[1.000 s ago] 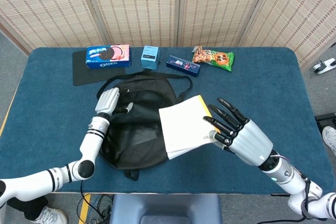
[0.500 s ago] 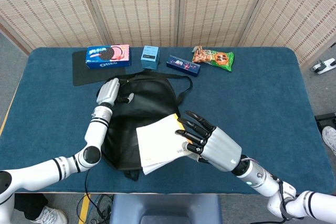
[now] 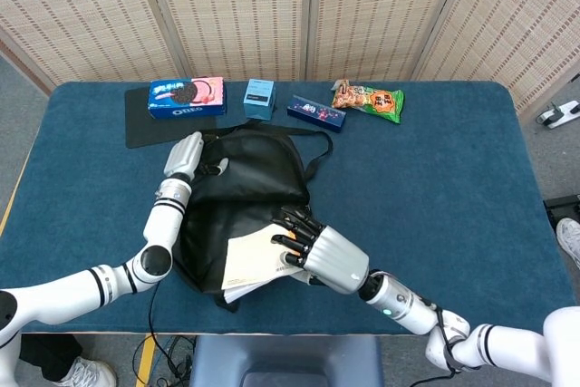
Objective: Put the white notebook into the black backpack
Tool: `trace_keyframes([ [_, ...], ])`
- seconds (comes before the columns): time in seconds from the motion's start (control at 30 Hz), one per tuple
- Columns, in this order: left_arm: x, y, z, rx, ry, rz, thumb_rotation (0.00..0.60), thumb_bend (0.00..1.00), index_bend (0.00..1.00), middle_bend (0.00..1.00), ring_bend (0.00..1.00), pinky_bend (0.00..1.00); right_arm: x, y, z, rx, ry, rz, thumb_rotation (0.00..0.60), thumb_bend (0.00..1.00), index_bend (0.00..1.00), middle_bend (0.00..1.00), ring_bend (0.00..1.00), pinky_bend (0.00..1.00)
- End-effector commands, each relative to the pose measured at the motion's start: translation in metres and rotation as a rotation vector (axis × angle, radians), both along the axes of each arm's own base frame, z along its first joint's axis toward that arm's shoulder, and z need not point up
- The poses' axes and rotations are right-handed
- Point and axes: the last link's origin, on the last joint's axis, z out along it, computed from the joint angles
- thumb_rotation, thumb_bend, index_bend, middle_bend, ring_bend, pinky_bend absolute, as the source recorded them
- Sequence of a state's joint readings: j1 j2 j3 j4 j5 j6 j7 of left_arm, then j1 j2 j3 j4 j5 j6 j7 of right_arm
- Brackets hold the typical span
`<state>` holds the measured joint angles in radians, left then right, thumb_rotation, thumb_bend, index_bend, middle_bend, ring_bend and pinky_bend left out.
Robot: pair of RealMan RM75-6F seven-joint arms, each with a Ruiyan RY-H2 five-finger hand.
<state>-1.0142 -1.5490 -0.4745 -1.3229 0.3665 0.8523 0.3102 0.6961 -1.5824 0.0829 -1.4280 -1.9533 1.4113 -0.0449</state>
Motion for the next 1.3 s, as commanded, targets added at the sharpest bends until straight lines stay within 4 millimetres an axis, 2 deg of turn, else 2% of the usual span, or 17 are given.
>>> trace_keyframes([
  [0.03, -0.001, -0.001, 0.0, -0.004, -0.003, 0.002, 0.6, 0.46, 0.79, 0.46, 0.38, 0.27, 0.003, -0.007, -0.018, 0.028, 0.015, -0.013, 0.6, 0.45, 0.63, 0.36, 0.15, 0.1],
  [0.33, -0.007, -0.004, 0.003, -0.006, 0.003, 0.011, 0.6, 0.46, 0.79, 0.46, 0.38, 0.27, 0.006, -0.022, -0.051, 0.005, 0.09, -0.005, 0.6, 0.45, 0.63, 0.36, 0.15, 0.1],
  [0.57, -0.01, -0.005, 0.006, -0.013, 0.01, 0.01, 0.6, 0.46, 0.79, 0.46, 0.38, 0.27, 0.0, -0.022, -0.073, -0.015, 0.174, 0.009, 0.6, 0.45, 0.63, 0.36, 0.15, 0.1],
  [0.83, -0.008, -0.008, 0.008, -0.018, 0.015, 0.0, 0.6, 0.46, 0.79, 0.46, 0.38, 0.27, 0.001, -0.031, -0.088, -0.061, 0.24, -0.006, 0.6, 0.45, 0.64, 0.36, 0.13, 0.1],
  [1.3, 0.002, -0.014, 0.008, -0.031, 0.022, -0.03, 0.6, 0.46, 0.8, 0.46, 0.38, 0.27, 0.01, -0.05, -0.112, -0.105, 0.29, -0.071, 0.6, 0.45, 0.64, 0.29, 0.05, 0.06],
])
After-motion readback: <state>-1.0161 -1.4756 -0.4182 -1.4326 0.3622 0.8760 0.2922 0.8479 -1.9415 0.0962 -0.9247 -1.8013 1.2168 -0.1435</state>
